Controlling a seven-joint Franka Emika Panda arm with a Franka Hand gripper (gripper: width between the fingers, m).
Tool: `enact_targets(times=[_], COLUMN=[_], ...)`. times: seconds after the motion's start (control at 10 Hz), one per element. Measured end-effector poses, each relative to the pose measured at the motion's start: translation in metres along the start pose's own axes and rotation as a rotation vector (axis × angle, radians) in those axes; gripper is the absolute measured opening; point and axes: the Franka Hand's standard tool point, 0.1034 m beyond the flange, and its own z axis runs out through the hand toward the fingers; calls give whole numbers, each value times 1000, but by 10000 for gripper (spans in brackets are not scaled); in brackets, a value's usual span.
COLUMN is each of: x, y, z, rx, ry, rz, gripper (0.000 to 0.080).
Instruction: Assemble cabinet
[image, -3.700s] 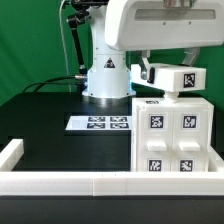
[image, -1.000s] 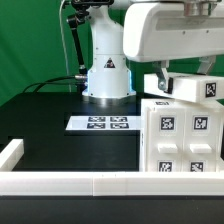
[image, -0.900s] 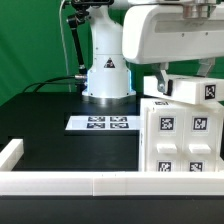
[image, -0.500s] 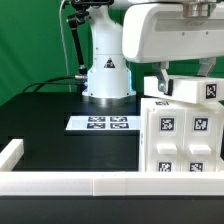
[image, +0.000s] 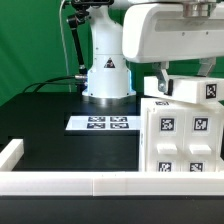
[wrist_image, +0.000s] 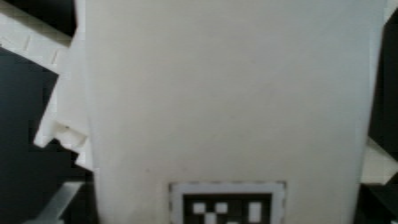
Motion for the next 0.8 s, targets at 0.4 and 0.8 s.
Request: enact_targets(times=[0.4,0.8], x=[0,-3], y=[0,-1], z=[0,1], rx=[0,13], ry=[-1,7], rz=[254,642], gripper=[560,560])
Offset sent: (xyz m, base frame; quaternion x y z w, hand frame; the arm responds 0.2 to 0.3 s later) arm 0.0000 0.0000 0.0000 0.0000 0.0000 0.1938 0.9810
